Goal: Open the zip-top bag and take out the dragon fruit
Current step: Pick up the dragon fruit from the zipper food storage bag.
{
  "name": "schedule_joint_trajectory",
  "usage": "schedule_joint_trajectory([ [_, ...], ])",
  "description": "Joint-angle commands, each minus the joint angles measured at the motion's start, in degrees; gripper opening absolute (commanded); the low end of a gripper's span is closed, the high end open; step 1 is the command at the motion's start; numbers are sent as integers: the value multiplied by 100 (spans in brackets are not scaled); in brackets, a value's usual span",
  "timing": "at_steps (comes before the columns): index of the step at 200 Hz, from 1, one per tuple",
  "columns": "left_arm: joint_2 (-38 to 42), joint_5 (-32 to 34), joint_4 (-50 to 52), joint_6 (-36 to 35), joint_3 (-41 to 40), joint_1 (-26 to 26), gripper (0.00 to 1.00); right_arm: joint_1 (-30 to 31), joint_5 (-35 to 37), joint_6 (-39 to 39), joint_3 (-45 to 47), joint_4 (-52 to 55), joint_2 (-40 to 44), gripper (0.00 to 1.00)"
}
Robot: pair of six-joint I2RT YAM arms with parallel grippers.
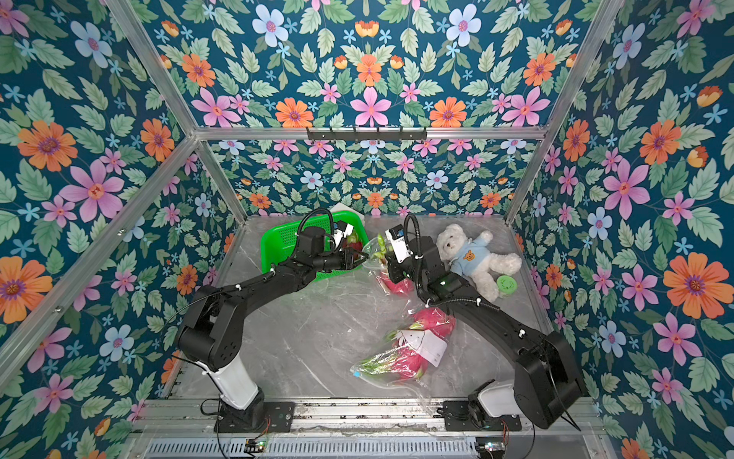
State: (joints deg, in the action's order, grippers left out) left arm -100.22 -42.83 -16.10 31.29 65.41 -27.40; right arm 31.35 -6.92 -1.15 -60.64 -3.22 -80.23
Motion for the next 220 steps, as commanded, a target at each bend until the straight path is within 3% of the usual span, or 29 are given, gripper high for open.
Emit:
schedule_joint_trajectory([
  [1,110,-164,-84,0,4,-29,0,11,155,-109,-399,-369,-180,0],
  [14,184,-136,-93,-15,-23,-29,1,7,274,-149,-622,-129,-321,0],
  [58,123,-68,-3,-151,50,-29,1,11,-340,-282,-388,-395,-71,0],
  [96,-170,63,55,-237,187,-29,1,11,-847,-385,156,-1156,359,0],
  [130,-488,-137,-1,-88,292,-29,2,8,-907,-387,345,-1664,501,0],
  [171,-225,-47,104,-193,159,-29,6,7,-759,-211,306,-1451,59,0],
  [187,-71,30,289,-333,130,-29,13,9,-809,-149,482,-1699,-48,0],
  [220,421,381,617,-678,-15,-21,47,2,-733,21,655,-1682,-117,0],
])
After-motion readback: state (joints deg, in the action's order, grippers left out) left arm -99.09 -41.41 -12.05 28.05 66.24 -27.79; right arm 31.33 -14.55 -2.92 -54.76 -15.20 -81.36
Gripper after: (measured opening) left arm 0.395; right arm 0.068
